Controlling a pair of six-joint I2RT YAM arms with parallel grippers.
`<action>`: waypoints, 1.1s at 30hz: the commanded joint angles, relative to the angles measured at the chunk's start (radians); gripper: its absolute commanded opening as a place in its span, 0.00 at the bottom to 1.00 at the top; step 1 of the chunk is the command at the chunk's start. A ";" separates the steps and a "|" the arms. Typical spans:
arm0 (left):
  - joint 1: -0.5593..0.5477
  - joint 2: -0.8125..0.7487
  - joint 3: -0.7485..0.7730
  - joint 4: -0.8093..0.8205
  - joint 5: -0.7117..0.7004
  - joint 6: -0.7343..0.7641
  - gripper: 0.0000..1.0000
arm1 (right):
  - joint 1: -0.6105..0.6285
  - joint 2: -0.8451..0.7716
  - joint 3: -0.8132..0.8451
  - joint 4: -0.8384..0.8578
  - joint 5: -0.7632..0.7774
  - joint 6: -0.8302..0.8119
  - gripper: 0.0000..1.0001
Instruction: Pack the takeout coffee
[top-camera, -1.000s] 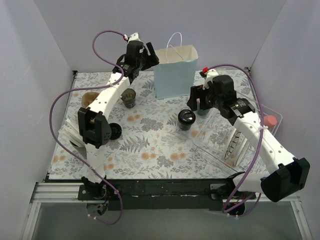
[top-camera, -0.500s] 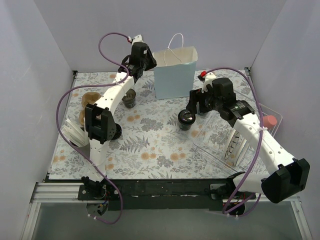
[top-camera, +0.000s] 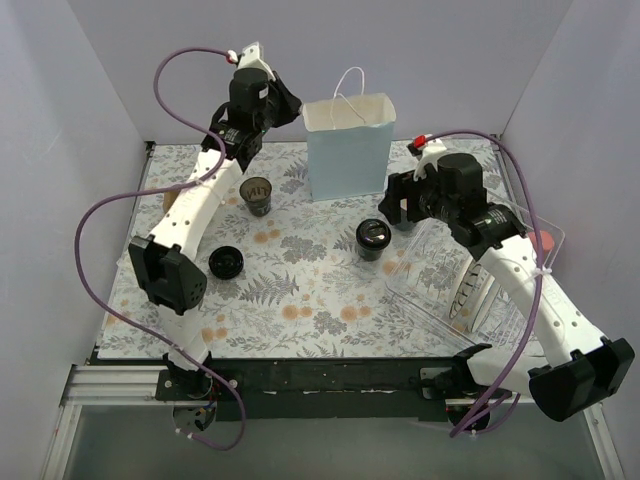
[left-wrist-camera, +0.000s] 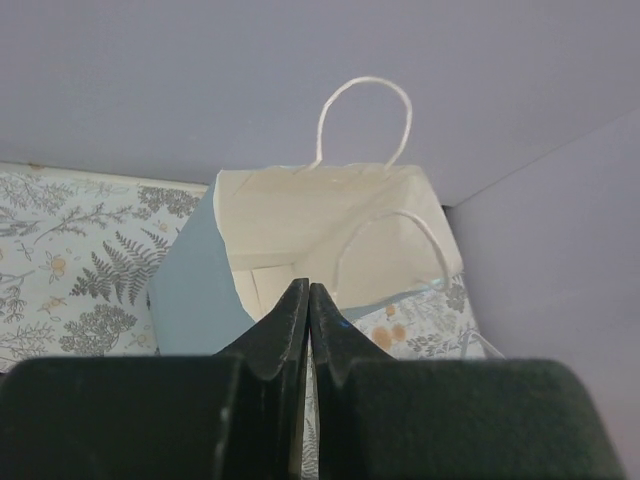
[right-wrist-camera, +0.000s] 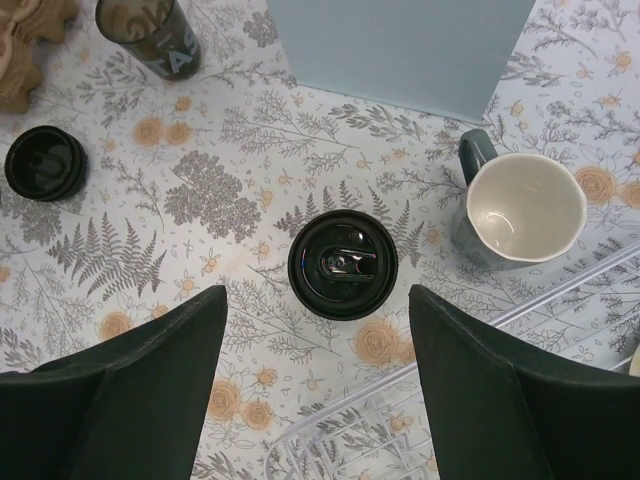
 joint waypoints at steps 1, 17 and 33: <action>0.005 -0.117 -0.051 0.002 -0.005 0.029 0.00 | -0.004 -0.038 0.080 -0.018 0.033 -0.001 0.81; 0.005 0.059 0.013 0.002 -0.088 0.021 0.48 | -0.004 -0.078 0.077 -0.045 -0.023 0.007 0.80; 0.005 0.204 0.116 0.007 -0.053 0.018 0.12 | -0.004 -0.088 0.066 -0.057 0.000 -0.013 0.79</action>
